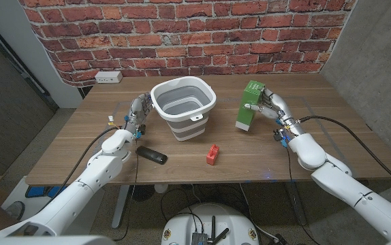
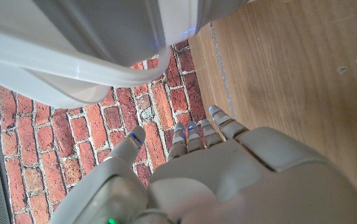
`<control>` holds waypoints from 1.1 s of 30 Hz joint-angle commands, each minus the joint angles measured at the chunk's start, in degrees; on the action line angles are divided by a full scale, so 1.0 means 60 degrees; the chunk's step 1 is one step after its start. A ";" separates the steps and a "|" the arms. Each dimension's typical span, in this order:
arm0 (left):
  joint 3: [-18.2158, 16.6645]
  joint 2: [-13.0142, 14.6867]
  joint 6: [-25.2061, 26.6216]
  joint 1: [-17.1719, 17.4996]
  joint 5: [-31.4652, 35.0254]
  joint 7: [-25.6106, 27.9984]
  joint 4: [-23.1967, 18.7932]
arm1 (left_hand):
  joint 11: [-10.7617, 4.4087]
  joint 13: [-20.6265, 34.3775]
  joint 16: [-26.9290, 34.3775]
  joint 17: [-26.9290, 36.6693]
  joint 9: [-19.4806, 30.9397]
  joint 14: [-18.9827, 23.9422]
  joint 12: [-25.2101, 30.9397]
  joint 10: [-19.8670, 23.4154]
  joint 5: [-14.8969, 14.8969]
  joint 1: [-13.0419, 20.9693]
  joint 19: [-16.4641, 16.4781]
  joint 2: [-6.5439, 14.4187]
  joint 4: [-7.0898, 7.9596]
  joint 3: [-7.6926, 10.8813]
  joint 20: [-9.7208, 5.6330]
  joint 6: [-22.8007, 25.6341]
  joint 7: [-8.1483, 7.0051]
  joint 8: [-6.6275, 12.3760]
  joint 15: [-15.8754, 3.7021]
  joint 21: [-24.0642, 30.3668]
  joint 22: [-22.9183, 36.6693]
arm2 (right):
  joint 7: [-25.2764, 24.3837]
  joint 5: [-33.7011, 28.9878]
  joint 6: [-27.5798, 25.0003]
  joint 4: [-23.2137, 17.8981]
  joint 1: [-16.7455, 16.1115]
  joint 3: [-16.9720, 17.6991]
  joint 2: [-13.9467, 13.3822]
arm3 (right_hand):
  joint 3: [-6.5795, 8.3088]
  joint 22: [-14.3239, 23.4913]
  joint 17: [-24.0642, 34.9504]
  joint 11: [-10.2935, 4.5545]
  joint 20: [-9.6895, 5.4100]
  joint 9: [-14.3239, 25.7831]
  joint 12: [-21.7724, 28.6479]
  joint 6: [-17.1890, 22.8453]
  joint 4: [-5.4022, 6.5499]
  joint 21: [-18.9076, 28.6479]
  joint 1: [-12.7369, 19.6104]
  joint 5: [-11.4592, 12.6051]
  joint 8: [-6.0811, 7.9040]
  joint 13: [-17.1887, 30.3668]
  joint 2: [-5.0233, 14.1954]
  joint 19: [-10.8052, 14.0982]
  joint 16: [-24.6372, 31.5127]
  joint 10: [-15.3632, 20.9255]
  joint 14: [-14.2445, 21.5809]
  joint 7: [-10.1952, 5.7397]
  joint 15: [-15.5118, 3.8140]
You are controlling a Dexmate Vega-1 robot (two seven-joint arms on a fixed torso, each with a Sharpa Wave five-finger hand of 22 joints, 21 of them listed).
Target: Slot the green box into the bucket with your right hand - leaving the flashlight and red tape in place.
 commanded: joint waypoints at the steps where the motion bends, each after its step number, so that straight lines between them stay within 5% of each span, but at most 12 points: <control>1: 0.0005 -0.0025 -0.0091 0.0045 0.0050 0.0045 -0.0054 | 0.0013 0.0031 0.0002 0.0006 0.0034 0.0035 0.0006 0.0033 0.0003 -0.0110 0.0046 0.0649 0.0005 0.0081 -0.0102 0.0086 -0.0025 0.0041 -0.0024 0.0056 0.0059 | 0.0300 0.0497 -0.0162 -0.0550 -0.0216 0.0448 -0.0245 | -0.0005 0.0047 0.0080 -0.0396 -0.0005 0.0025 0.0096 0.0117 0.0026 -0.0003 0.0046 0.0038 0.0092 0.0065 0.0085 0.0087 0.0109 0.0506 0.0127 0.0019 -0.0609; 33: 0.0038 -0.0156 -0.0344 0.0154 0.0115 0.0074 -0.0103 | 0.0033 0.0034 -0.0005 0.0003 0.0039 0.0034 -0.0005 0.0046 0.0000 -0.0129 0.0040 0.0642 -0.0052 0.0152 -0.0096 0.0106 -0.0022 0.0033 -0.0006 0.0055 0.0060 | 0.1006 0.1723 -0.0961 -0.2103 -0.0445 0.1769 -0.0865 | -0.0107 0.0055 0.0586 -0.0444 0.0004 0.0122 0.0473 0.0775 0.0012 0.0042 0.0111 0.0167 0.0485 0.0384 0.0144 0.0694 0.0708 0.1240 0.0737 0.0027 -0.0778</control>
